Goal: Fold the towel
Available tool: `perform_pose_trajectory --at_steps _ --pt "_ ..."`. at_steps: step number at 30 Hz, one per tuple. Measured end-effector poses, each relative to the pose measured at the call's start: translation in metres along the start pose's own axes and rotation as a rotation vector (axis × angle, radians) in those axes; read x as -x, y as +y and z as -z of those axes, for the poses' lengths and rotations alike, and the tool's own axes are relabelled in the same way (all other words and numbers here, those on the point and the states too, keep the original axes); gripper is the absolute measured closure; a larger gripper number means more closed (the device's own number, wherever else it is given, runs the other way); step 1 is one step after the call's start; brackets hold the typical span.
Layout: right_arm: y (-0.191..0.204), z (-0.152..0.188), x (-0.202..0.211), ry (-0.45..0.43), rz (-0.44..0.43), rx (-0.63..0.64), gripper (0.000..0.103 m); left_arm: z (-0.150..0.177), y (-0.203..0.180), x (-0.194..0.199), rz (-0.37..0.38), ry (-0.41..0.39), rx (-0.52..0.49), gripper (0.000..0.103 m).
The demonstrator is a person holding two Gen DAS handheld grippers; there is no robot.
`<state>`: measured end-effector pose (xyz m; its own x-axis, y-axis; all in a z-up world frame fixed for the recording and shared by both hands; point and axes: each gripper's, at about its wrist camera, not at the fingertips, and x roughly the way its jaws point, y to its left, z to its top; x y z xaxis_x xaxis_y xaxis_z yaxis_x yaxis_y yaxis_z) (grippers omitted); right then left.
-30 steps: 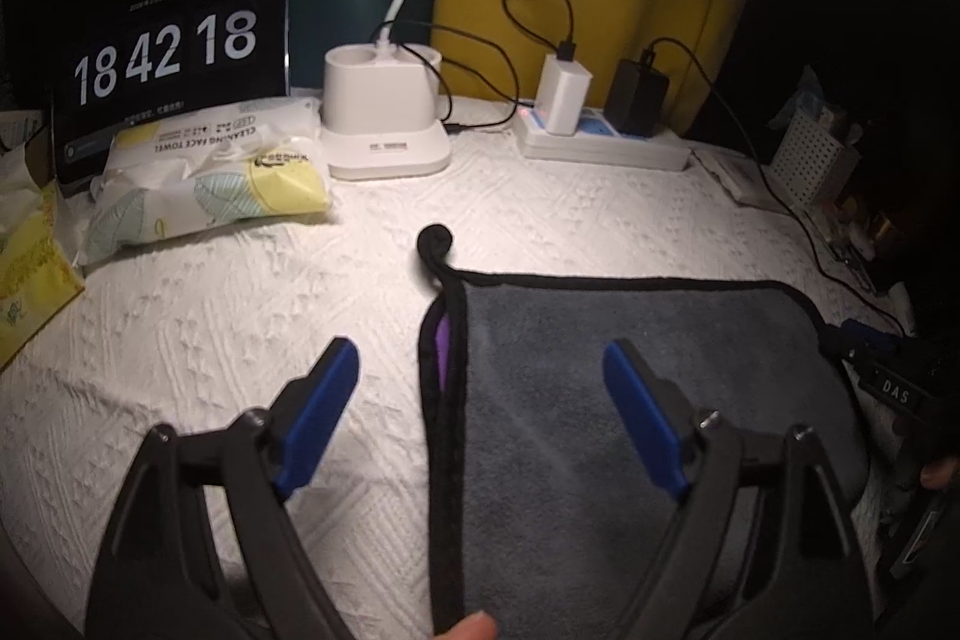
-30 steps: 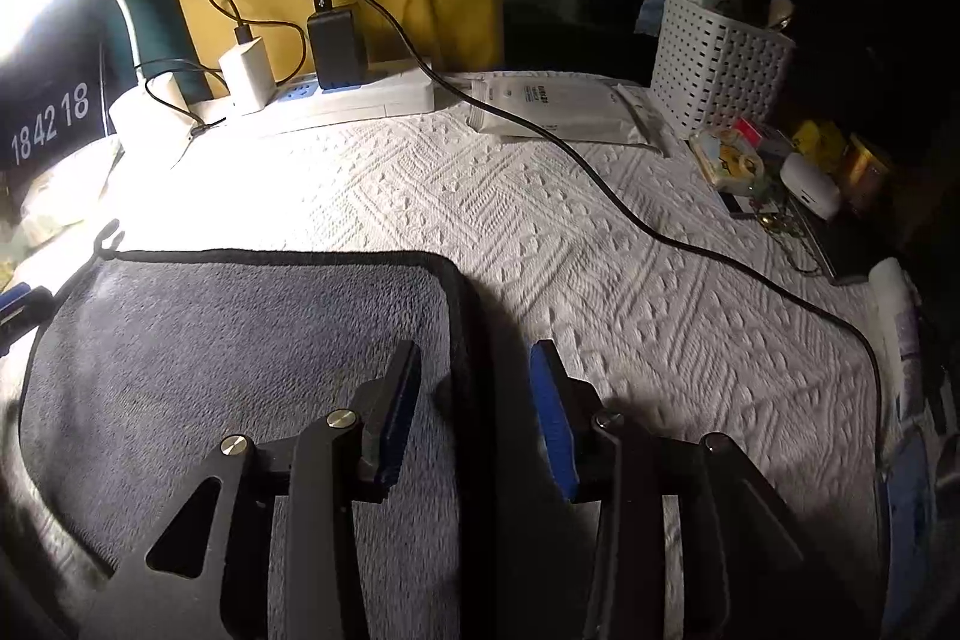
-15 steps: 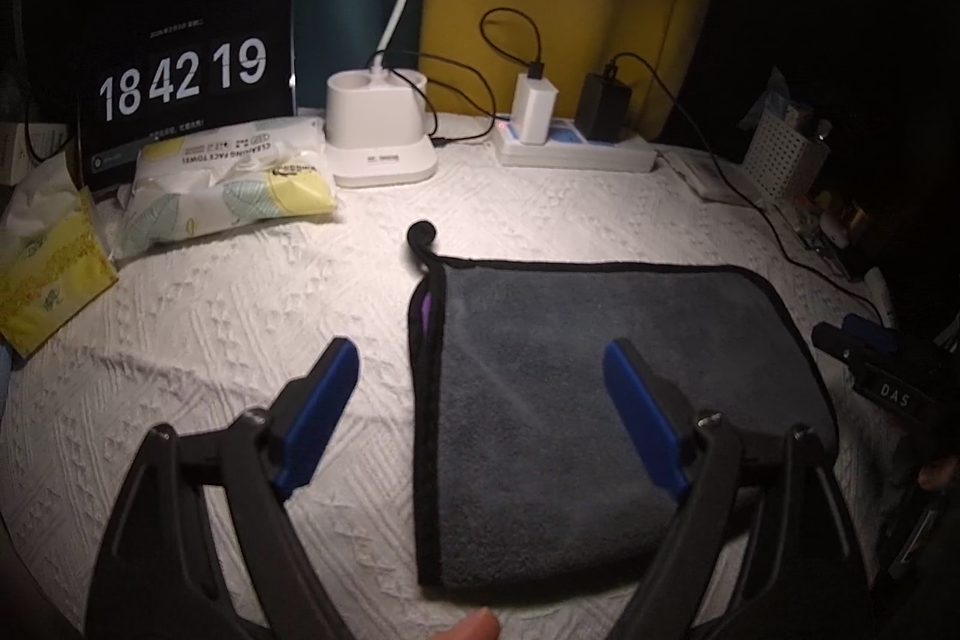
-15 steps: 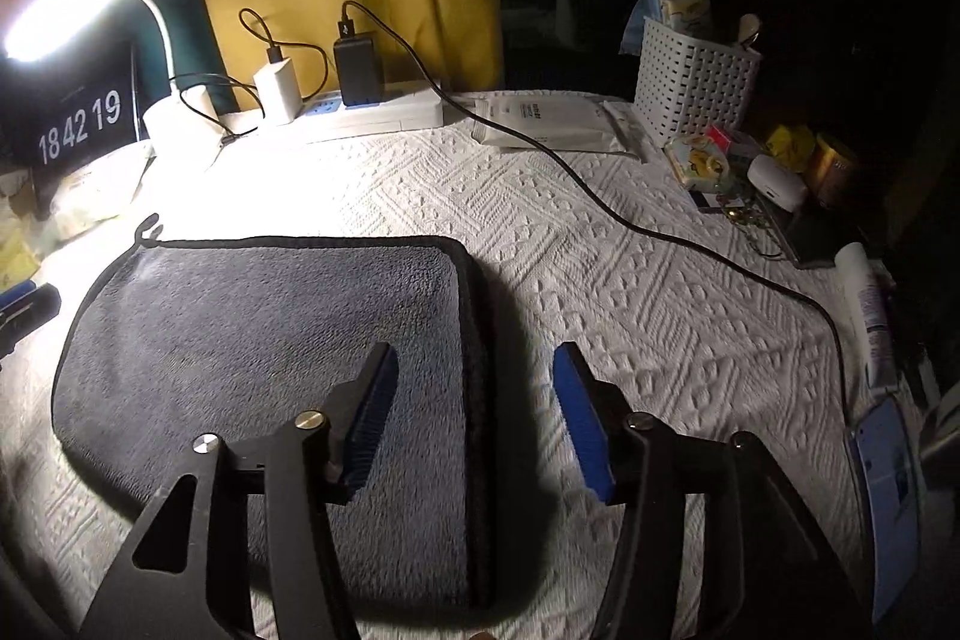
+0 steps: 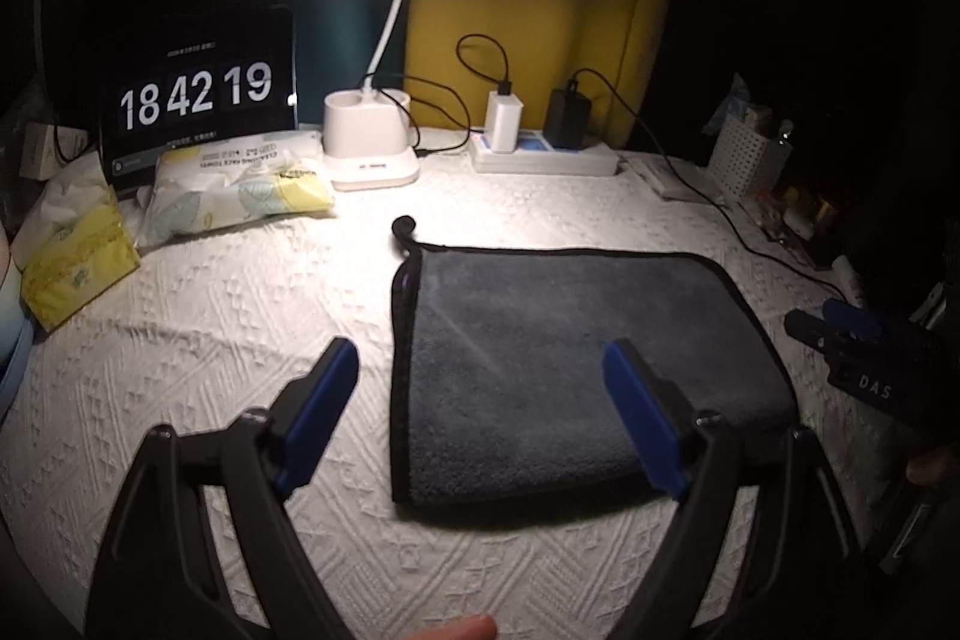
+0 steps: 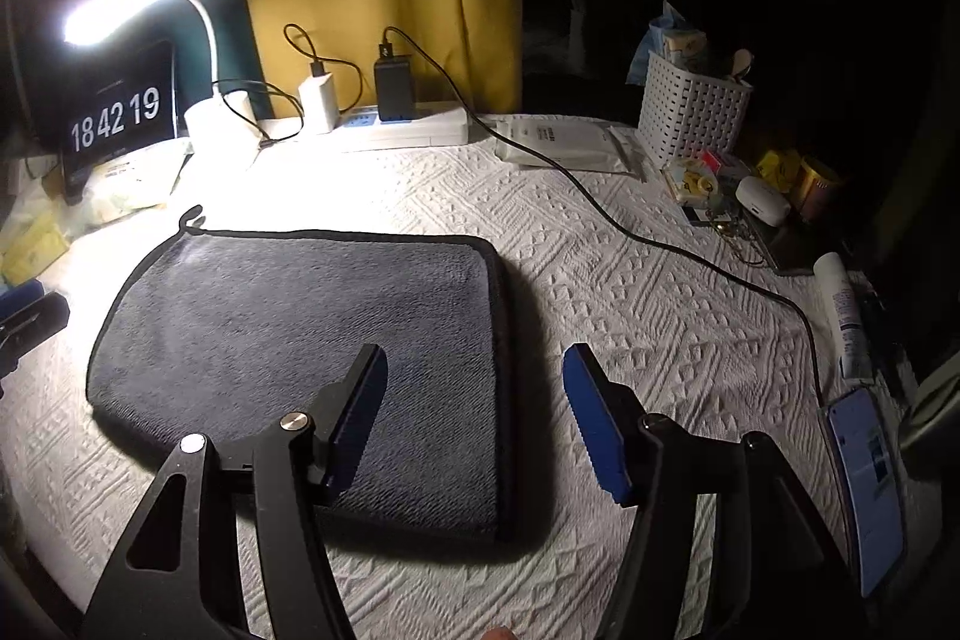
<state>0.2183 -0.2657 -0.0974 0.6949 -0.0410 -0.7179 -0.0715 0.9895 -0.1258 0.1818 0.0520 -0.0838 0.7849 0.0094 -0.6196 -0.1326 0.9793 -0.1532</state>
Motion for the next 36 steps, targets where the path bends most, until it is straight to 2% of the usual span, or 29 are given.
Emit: perform_pose_trajectory --at_steps 36 --pt "0.028 0.057 0.096 -0.107 -0.02 0.041 0.039 0.059 -0.016 0.092 0.026 -0.107 -0.016 0.018"
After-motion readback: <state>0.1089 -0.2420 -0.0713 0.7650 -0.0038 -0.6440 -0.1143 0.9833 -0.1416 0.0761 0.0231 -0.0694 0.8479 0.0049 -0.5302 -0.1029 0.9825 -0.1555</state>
